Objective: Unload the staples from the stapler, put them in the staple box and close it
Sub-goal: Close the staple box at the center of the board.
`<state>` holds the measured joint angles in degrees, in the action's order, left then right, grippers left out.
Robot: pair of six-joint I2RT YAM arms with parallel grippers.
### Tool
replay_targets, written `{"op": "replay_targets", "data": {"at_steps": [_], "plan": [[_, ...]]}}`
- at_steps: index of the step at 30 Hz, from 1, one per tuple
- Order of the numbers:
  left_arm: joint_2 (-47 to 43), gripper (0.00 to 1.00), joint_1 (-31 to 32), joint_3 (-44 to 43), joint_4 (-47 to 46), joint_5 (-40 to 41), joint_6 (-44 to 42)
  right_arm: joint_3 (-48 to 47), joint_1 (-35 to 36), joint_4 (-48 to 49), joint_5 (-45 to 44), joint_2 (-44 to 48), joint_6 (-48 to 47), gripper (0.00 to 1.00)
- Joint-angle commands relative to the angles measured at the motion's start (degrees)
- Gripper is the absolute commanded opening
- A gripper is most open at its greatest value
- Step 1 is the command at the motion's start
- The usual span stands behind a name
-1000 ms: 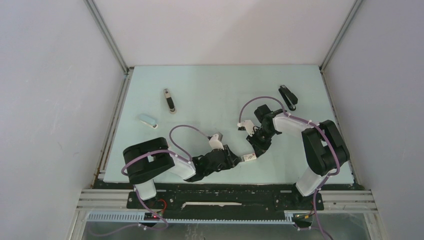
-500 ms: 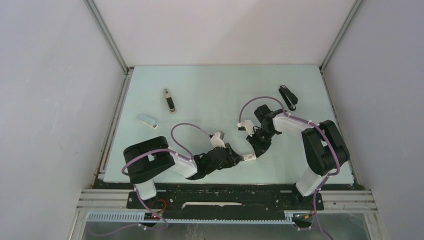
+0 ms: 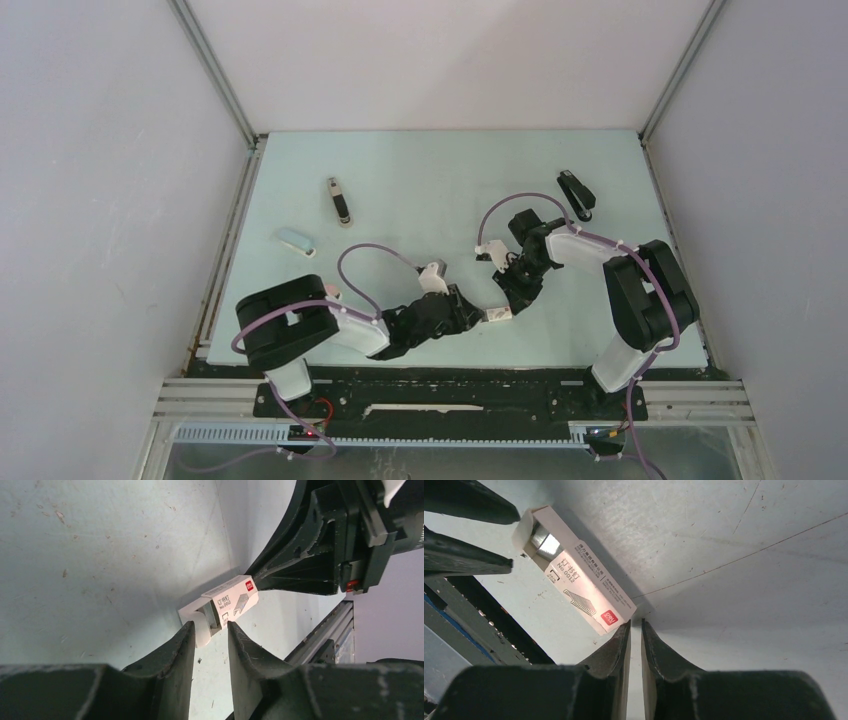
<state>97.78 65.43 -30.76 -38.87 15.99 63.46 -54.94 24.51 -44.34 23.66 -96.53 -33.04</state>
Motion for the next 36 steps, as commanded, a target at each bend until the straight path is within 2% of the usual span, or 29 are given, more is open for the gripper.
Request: {"op": "replay_targets", "data": {"at_steps": [1, 9, 25, 36], "plan": [[-3.66, 0.36, -0.30, 2.45, -2.05, 1.47, -1.52, -1.20, 0.65, 0.10, -0.19, -0.87, 0.34, 0.21], [-3.67, 0.34, -0.30, 4.31, -2.11, 2.03, -0.34, -1.18, 0.73, 0.05, -0.28, -0.95, 0.42, 0.21], [-0.67, 0.22, -0.56, 3.11, -3.31, 0.90, 0.08, -1.22, 0.87, 0.06, -0.37, -0.97, 0.42, 0.21], [0.79, 0.18, -0.92, 2.38, -3.75, 0.12, 0.08, -1.18, 0.92, 0.07, -0.23, -0.99, 0.43, 0.21]]}}
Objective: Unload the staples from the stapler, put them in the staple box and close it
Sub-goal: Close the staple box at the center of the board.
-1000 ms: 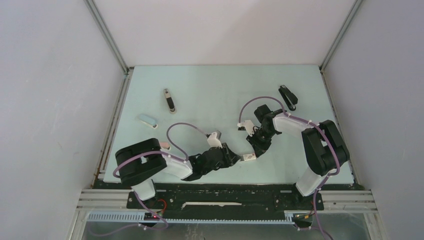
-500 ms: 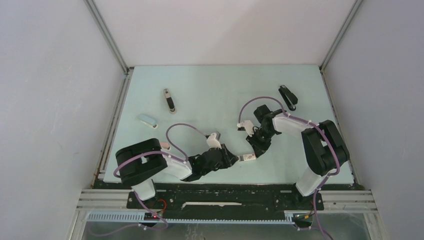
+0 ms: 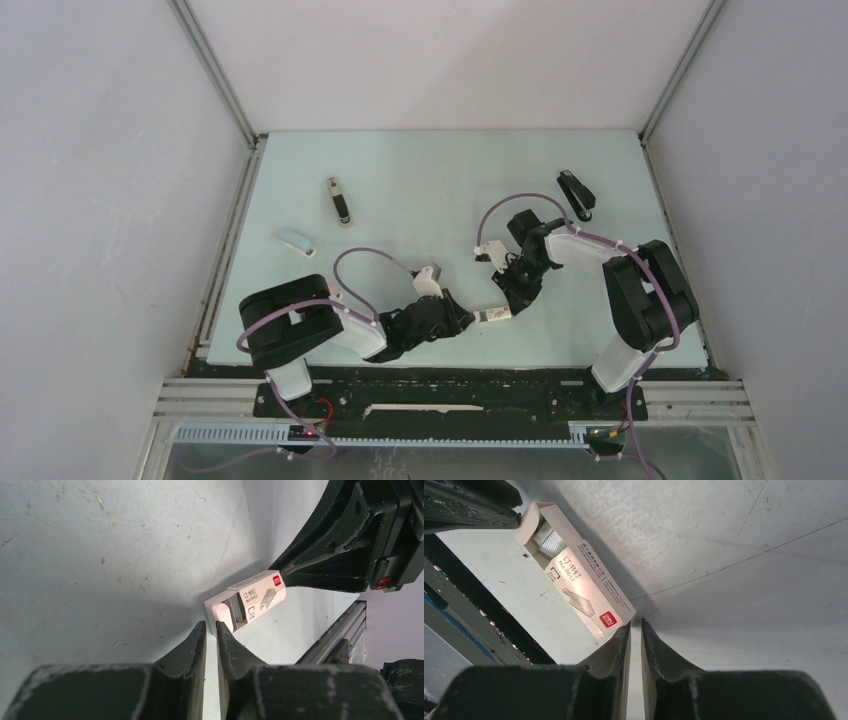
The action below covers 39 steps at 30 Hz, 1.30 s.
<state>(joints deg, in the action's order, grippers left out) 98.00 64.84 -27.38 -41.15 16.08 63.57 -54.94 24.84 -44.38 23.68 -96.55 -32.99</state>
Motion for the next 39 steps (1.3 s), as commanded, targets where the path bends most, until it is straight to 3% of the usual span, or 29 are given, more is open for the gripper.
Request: {"op": "replay_targets", "data": {"at_steps": [1, 39], "plan": [[0.58, 0.18, -0.38, -1.06, -1.56, 0.01, -0.03, -1.21, 0.60, 0.09, -0.15, -0.92, 0.26, 0.21], [1.07, 0.11, -0.41, -3.54, 1.12, -1.75, -1.95, -1.15, 4.25, 1.64, -2.50, -0.84, 1.77, 0.21]]}}
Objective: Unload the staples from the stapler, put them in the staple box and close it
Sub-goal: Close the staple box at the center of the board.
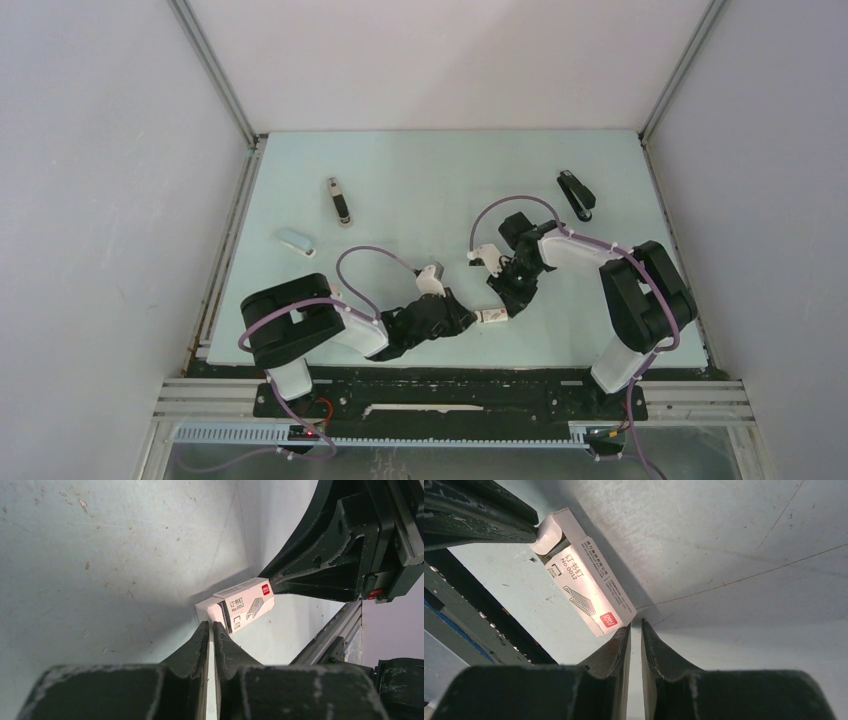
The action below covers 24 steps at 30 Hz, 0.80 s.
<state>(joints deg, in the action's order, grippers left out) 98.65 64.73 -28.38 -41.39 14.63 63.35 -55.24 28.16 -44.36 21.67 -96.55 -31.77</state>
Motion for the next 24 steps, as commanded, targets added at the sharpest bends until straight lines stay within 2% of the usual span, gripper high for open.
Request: {"op": "replay_targets", "data": {"at_steps": [1, 24], "plan": [[0.33, 0.11, -0.31, -2.54, 1.44, -0.29, -1.78, -0.93, 0.98, 1.61, -0.49, -0.83, 0.50, 0.21], [0.21, 0.11, -0.30, -3.09, 1.66, -1.06, -2.26, -0.92, 3.75, 4.84, -3.27, -0.84, 3.04, 0.22]]}}
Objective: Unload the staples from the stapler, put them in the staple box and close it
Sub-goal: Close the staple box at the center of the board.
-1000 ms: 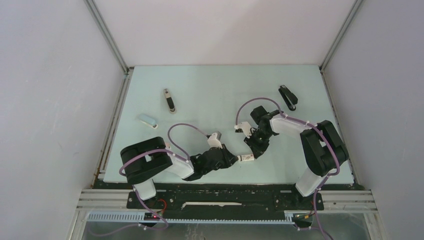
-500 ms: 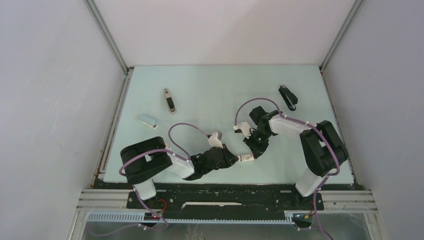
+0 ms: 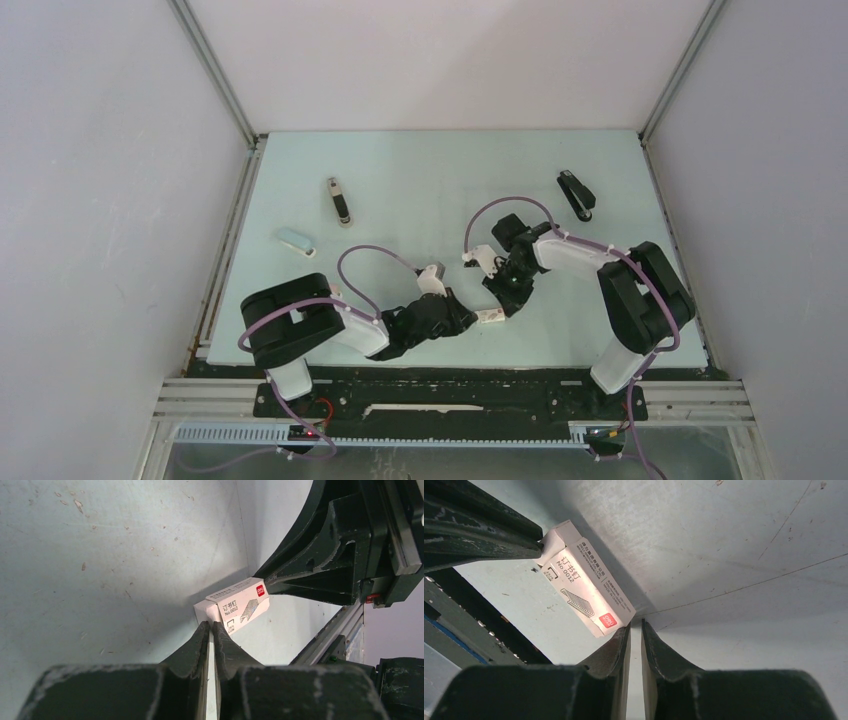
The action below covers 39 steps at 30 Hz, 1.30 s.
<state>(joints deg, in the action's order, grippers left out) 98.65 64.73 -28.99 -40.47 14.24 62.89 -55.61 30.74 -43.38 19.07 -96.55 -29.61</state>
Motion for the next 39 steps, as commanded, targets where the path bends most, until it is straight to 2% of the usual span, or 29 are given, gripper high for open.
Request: {"op": "replay_targets", "data": {"at_steps": [1, 6, 14, 18, 30, 39], "plan": [[0.13, 0.11, -0.31, -2.41, 0.74, -0.68, -1.73, -0.57, 1.24, 3.84, -0.84, -0.97, 0.95, 0.22], [-0.73, 0.12, -0.31, -1.75, 0.74, -0.38, -1.79, -0.55, 1.23, 3.83, -1.60, -1.27, 0.93, 0.23], [-5.22, 0.22, -0.31, 0.87, 0.65, 0.71, -2.71, -0.54, 0.46, 3.49, -1.83, -1.61, 0.68, 0.23], [-6.70, 0.24, -0.22, 1.90, 0.41, 1.02, -3.11, -0.50, 0.51, 3.35, -1.83, -1.87, 0.53, 0.24], [-10.23, 0.22, -0.22, 8.39, -2.05, 4.43, -5.63, -0.55, 0.54, 3.06, -1.46, -1.79, 0.14, 0.24], [-8.90, 0.18, -0.13, 8.16, -2.29, 3.69, -6.20, -0.53, 0.65, 2.97, -1.30, -1.80, 0.07, 0.24]]}}
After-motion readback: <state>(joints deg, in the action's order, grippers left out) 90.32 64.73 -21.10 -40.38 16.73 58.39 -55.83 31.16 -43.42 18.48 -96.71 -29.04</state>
